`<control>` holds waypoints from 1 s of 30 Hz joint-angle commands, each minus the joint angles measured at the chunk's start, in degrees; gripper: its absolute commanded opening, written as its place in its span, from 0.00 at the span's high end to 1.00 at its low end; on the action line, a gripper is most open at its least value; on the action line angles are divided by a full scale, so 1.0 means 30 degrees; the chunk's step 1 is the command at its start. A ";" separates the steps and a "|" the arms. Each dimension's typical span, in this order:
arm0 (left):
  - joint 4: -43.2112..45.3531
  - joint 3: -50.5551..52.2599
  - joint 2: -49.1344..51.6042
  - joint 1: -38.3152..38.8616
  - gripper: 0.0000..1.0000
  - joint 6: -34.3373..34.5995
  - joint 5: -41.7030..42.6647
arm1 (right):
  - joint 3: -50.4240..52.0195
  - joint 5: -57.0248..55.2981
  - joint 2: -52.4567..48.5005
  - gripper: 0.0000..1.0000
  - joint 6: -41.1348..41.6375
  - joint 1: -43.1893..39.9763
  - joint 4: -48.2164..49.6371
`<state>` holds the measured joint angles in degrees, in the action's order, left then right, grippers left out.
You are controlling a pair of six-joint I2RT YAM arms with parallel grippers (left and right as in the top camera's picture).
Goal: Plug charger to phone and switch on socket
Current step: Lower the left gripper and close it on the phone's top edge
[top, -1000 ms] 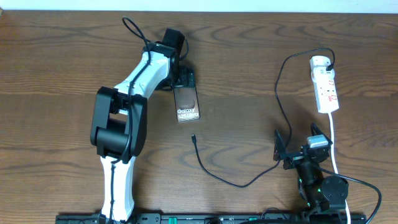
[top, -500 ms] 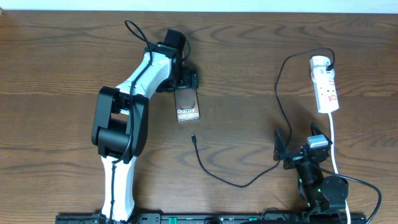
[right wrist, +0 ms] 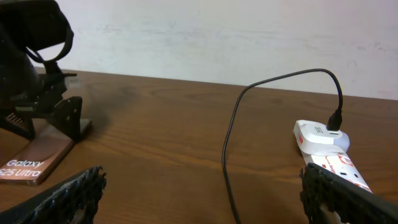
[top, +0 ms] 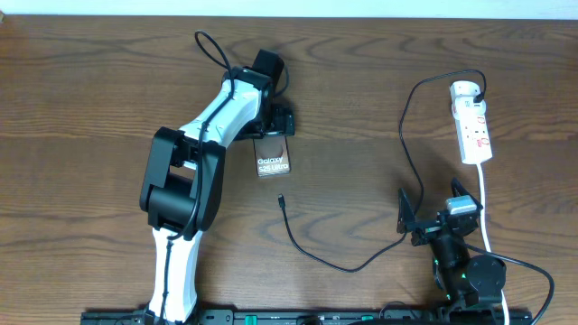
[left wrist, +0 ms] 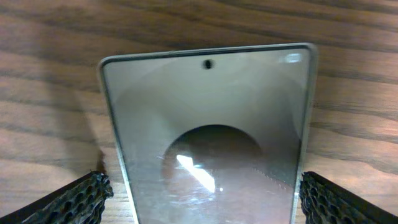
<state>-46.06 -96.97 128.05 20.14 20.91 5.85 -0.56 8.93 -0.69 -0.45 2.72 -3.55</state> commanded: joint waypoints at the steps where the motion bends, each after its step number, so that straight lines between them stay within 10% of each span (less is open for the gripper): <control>1: -0.0015 0.0903 0.0168 -0.0044 0.02 0.0867 -0.0750 | 0.0080 -0.0146 0.0095 0.01 0.0131 0.0124 -0.0015; 30: 0.1078 0.3140 0.0182 0.1639 0.03 0.1290 -0.0816 | 0.0080 -0.0146 0.0095 0.01 0.0124 0.0124 -0.0015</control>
<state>-42.00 -90.65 125.14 23.90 23.83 0.64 -0.56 8.93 -0.69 -0.45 2.72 -3.55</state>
